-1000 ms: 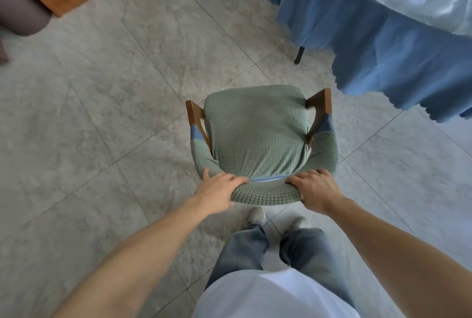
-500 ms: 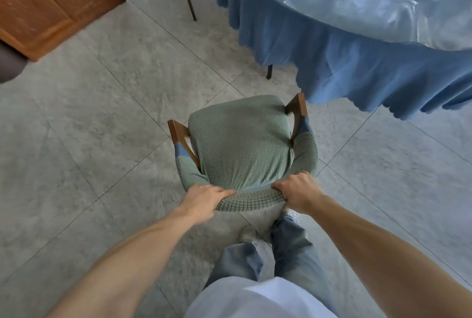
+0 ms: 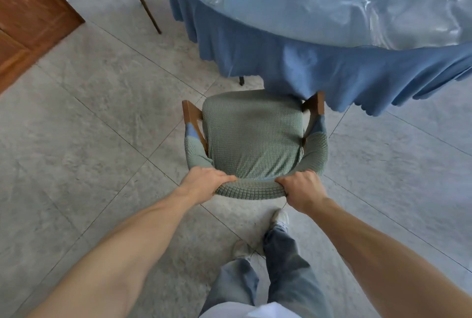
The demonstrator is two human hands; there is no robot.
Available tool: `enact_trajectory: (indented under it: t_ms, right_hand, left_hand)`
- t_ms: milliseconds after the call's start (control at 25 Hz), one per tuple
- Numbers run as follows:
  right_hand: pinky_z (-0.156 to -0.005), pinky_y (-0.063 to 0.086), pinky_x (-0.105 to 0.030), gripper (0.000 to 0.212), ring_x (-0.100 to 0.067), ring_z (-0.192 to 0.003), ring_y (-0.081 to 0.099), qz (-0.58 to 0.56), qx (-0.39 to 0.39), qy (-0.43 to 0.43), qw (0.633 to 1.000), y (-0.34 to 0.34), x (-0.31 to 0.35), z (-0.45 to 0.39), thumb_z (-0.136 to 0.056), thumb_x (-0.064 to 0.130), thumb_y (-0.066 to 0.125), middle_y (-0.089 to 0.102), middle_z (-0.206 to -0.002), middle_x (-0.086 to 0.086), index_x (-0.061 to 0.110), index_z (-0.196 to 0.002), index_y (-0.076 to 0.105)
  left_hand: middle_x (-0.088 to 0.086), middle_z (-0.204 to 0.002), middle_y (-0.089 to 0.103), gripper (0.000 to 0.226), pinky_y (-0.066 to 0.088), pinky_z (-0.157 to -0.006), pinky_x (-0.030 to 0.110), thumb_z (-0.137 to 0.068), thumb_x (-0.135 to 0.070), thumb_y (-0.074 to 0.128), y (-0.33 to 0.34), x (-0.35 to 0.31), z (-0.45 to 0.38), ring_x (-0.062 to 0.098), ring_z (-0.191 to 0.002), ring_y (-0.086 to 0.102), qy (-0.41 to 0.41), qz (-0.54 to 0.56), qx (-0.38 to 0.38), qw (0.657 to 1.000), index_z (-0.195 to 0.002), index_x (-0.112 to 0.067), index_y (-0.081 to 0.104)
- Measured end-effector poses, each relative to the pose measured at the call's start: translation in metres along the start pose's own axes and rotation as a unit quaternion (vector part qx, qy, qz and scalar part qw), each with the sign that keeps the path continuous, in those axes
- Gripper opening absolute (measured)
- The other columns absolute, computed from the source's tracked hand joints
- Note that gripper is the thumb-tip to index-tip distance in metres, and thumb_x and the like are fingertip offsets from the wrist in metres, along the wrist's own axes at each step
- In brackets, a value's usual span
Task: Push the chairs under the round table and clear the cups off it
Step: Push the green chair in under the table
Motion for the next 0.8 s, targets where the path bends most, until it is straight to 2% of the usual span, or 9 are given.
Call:
enact_trajectory:
  t_ms: [120,240,360,480,640,800]
  right_hand:
    - [-0.087,0.05,-0.039,0.028,-0.02,-0.084,0.066,-0.019,-0.008,0.034,0.999,-0.01,-0.02,-0.016,-0.093,0.021,0.052,0.069,-0.089,0.007,0.032,-0.116,0.062]
    - [-0.079,0.049,-0.037,0.029,-0.023,-0.084,0.066,-0.027,-0.01,0.056,0.998,-0.025,-0.042,-0.033,-0.092,0.018,0.049,0.069,-0.089,0.004,0.031,-0.115,0.062]
    - [-0.073,0.05,-0.036,0.029,-0.023,-0.082,0.066,-0.034,-0.012,0.074,0.997,-0.035,-0.063,-0.047,-0.092,0.02,0.05,0.069,-0.087,0.004,0.031,-0.115,0.061]
    - [-0.078,0.051,-0.038,0.03,-0.024,-0.084,0.065,-0.057,0.011,0.08,0.995,-0.038,-0.069,-0.059,-0.09,0.017,0.052,0.067,-0.09,0.002,0.028,-0.117,0.059]
    - [-0.087,0.048,-0.043,0.034,-0.023,-0.088,0.064,-0.069,0.03,0.082,0.994,-0.037,-0.067,-0.066,-0.089,0.014,0.053,0.065,-0.095,0.003,0.026,-0.12,0.056]
    - [-0.1,0.039,-0.048,0.035,-0.02,-0.091,0.064,-0.092,0.029,0.109,0.989,-0.031,-0.065,-0.066,-0.087,0.014,0.055,0.066,-0.094,0.007,0.03,-0.118,0.056]
  left_hand:
    - [-0.016,-0.135,0.058,0.08,0.052,-0.086,0.041,-0.086,0.0,0.056,-0.027,0.018,-0.042,0.014,-0.121,0.057,0.014,-0.024,-0.01,1.0,-0.144,-0.05,0.032]
    - [-0.016,-0.142,0.052,0.08,0.042,-0.1,0.046,-0.087,0.002,0.059,-0.053,0.028,-0.085,0.014,-0.129,0.051,0.013,-0.039,-0.008,0.999,-0.144,-0.049,0.035]
    - [-0.012,-0.147,0.048,0.078,0.026,-0.114,0.054,-0.087,0.0,0.061,-0.074,0.032,-0.116,0.015,-0.136,0.043,-0.005,-0.029,0.015,0.999,-0.145,-0.046,0.037]
    - [-0.011,-0.148,0.046,0.079,0.017,-0.118,0.056,-0.087,0.003,0.059,-0.079,0.036,-0.129,0.015,-0.14,0.038,-0.009,-0.013,0.039,0.999,-0.145,-0.046,0.037]
    - [-0.011,-0.147,0.046,0.083,0.013,-0.119,0.057,-0.084,0.005,0.06,-0.076,0.039,-0.129,0.014,-0.14,0.036,-0.011,-0.002,0.049,0.999,-0.145,-0.045,0.036]
    - [-0.01,-0.145,0.048,0.077,0.012,-0.119,0.058,-0.085,0.004,0.059,-0.079,0.04,-0.128,0.014,-0.139,0.038,-0.015,0.016,0.042,0.999,-0.143,-0.045,0.041]
Point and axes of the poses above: each hand's wrist, its own z-axis away from the middle knuckle, its own y-axis out of the palm, x = y × z, the point moved 5 cm from there along -z, towards the middle knuckle
